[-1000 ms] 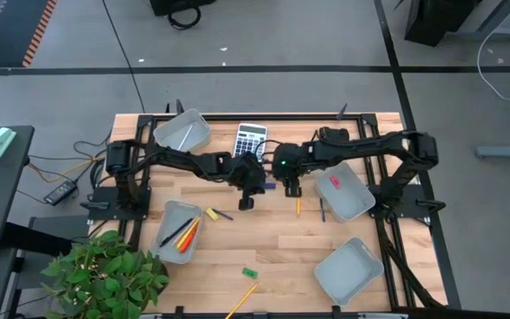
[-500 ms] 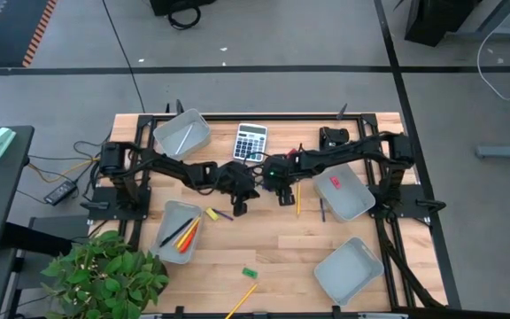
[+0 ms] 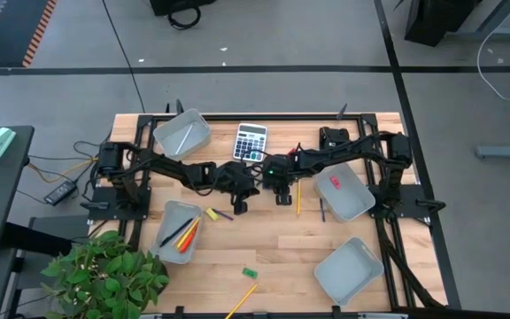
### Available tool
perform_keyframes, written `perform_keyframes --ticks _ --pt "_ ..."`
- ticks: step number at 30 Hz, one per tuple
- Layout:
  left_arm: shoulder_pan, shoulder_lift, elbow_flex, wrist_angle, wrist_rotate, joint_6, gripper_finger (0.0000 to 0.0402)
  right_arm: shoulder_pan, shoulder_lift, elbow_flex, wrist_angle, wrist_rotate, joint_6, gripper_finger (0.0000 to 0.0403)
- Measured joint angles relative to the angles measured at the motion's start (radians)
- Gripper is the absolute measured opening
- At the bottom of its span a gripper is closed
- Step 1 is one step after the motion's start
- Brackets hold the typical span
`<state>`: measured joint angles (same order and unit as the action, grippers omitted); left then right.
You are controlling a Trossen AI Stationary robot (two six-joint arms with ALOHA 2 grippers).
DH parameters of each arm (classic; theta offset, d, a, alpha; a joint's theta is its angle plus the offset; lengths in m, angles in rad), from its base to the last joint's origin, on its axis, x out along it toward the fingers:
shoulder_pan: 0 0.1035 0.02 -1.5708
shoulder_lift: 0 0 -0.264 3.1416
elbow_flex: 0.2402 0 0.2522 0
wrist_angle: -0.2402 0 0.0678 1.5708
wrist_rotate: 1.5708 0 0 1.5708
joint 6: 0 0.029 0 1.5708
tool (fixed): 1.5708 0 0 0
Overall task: Sort crayons/erasers/pens/pencils in bins
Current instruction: Put the blue eraser into the top left gray bin
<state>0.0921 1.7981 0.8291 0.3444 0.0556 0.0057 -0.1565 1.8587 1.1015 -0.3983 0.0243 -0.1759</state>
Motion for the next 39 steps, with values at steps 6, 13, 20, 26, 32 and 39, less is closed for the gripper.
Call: perform_keyframes --ticks 6,13,20,26,32,39 --pt "0.0 0.0 0.0 0.002 -0.01 -0.002 0.0028 -0.009 0.009 0.0 0.0 -0.064 0.056 0.0099" --pt "0.0 0.001 0.0 0.003 -0.01 -0.002 0.0014 -0.033 0.01 0.002 -0.004 -0.107 0.12 0.0084" --pt "0.0 0.001 0.0 0.004 -0.011 0.0 0.002 -0.042 0.006 0.002 -0.008 -0.117 0.125 0.007" --pt "-0.001 0.001 0.0 0.015 -0.037 0.0 0.0019 -0.039 -0.015 0.005 -0.043 -0.112 0.129 0.004" --pt "-0.002 0.001 0.0 0.017 -0.037 -0.002 0.0014 -0.03 -0.072 0.02 -0.102 -0.103 0.161 0.0039" --pt "-0.008 0.001 0.0 0.019 -0.037 -0.002 0.0026 -0.02 -0.094 0.019 -0.063 -0.1 0.16 0.0052"
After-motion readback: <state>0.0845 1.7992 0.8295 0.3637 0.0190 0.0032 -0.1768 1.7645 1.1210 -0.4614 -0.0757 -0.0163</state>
